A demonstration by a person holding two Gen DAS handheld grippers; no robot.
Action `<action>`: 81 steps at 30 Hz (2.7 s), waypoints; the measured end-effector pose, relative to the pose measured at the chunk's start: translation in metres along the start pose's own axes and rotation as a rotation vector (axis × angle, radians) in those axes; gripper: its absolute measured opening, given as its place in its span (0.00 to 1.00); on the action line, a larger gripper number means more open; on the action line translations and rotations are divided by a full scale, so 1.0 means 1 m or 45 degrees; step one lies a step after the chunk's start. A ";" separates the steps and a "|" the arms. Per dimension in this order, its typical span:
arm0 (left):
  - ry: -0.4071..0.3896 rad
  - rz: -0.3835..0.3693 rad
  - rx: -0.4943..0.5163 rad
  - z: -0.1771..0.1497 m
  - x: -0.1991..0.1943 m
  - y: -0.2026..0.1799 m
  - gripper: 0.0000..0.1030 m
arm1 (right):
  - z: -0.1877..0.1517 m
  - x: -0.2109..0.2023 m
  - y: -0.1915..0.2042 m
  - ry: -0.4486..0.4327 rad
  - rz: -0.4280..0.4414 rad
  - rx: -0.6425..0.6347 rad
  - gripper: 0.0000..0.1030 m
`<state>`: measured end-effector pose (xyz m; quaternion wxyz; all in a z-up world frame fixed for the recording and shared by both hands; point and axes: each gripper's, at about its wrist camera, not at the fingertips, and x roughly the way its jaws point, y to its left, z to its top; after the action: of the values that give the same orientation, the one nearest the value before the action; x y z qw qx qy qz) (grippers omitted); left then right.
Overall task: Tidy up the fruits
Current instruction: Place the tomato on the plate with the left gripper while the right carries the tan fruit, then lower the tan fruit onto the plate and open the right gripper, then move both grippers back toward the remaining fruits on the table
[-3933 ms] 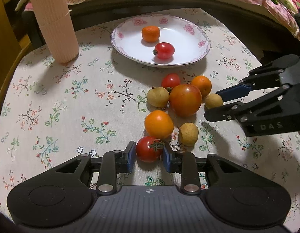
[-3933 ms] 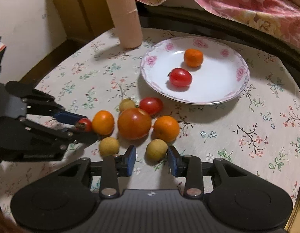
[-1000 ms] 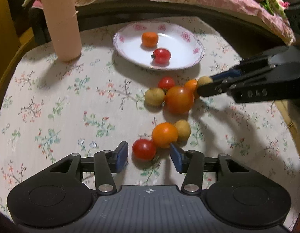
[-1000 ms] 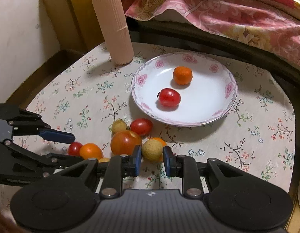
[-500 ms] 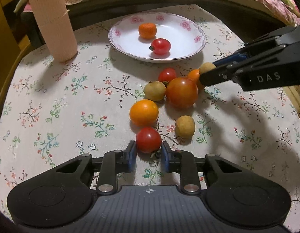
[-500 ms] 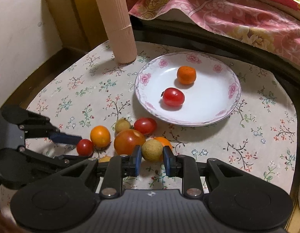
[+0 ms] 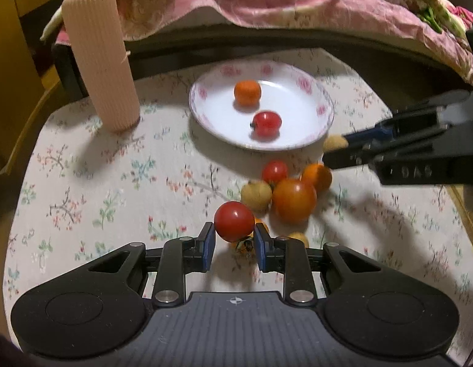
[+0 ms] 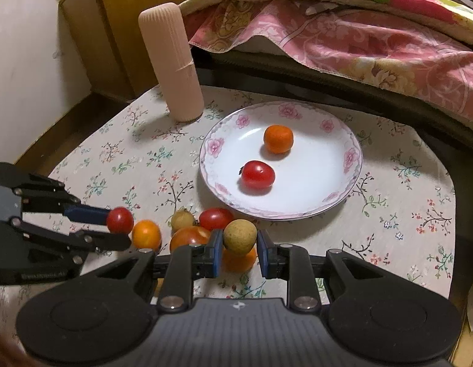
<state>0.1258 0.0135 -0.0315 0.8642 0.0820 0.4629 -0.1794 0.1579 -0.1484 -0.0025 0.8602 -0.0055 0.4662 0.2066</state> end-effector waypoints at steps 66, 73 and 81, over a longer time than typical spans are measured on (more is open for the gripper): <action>-0.071 -0.011 -0.067 0.041 0.009 -0.008 0.56 | 0.010 0.009 -0.016 -0.012 0.010 0.073 0.26; -0.044 -0.012 -0.030 0.021 -0.009 -0.016 0.57 | 0.003 0.004 -0.013 0.021 0.038 0.052 0.26; 0.004 0.003 0.030 -0.005 -0.019 -0.021 0.58 | -0.008 -0.006 -0.006 0.052 0.089 0.012 0.26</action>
<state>0.1040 0.0004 -0.0184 0.8627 0.0930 0.4619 -0.1837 0.1509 -0.1573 -0.0033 0.8427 0.0108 0.4846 0.2343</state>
